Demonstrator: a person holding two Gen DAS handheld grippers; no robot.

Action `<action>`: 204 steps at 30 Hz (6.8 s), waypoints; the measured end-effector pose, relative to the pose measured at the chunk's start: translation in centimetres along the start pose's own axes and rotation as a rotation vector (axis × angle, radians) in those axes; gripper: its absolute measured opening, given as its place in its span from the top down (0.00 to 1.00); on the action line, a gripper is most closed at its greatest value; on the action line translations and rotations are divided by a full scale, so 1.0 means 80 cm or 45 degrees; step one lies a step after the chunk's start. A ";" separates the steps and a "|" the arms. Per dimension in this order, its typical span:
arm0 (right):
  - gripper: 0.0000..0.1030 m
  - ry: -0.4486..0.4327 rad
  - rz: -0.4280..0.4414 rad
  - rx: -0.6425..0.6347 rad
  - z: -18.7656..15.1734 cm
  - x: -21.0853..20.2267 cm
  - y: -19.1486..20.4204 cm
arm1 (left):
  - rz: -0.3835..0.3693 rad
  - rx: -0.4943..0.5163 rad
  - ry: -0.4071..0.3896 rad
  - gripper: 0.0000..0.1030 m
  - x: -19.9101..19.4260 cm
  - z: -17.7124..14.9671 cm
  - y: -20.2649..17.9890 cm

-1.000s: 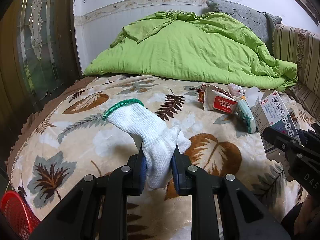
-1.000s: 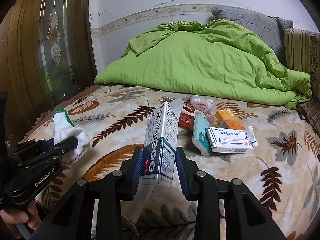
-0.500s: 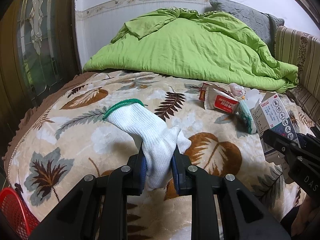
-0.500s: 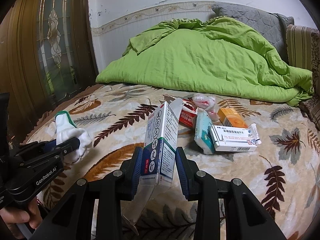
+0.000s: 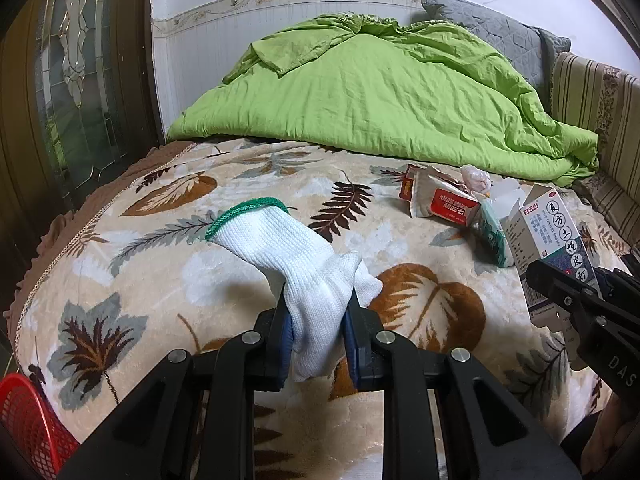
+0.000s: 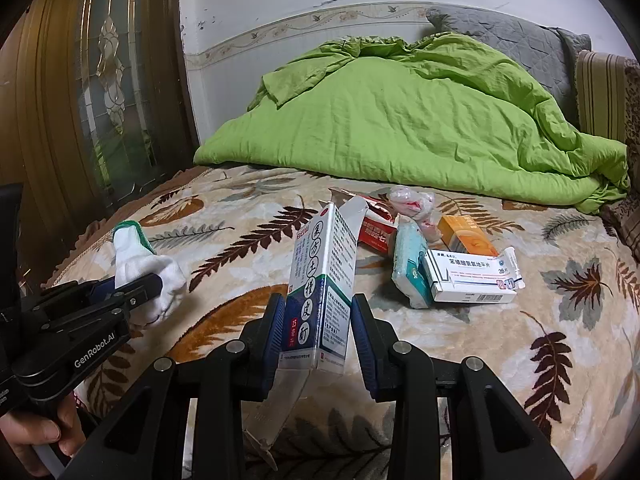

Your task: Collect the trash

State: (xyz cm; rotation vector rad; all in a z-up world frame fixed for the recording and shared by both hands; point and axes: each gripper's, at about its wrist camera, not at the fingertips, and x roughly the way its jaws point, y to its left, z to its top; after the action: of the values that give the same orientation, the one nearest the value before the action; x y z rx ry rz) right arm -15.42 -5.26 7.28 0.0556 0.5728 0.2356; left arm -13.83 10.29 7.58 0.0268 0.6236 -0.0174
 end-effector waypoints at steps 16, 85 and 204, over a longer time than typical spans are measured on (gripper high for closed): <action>0.65 0.000 -0.001 0.000 0.000 0.000 0.001 | -0.001 -0.003 0.007 0.80 0.001 -0.001 0.001; 0.59 0.491 1.054 -0.358 -0.005 -0.015 0.406 | 0.424 -0.761 0.107 0.79 -0.283 -0.145 0.375; 0.88 0.219 0.069 0.381 0.036 0.077 -0.192 | -0.386 -0.120 0.351 0.85 0.083 0.013 -0.033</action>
State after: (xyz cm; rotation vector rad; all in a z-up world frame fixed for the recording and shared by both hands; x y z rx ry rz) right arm -5.69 -18.69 4.63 0.3437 0.7753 0.2066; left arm -7.87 7.60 4.46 -0.1593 0.8994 -0.2810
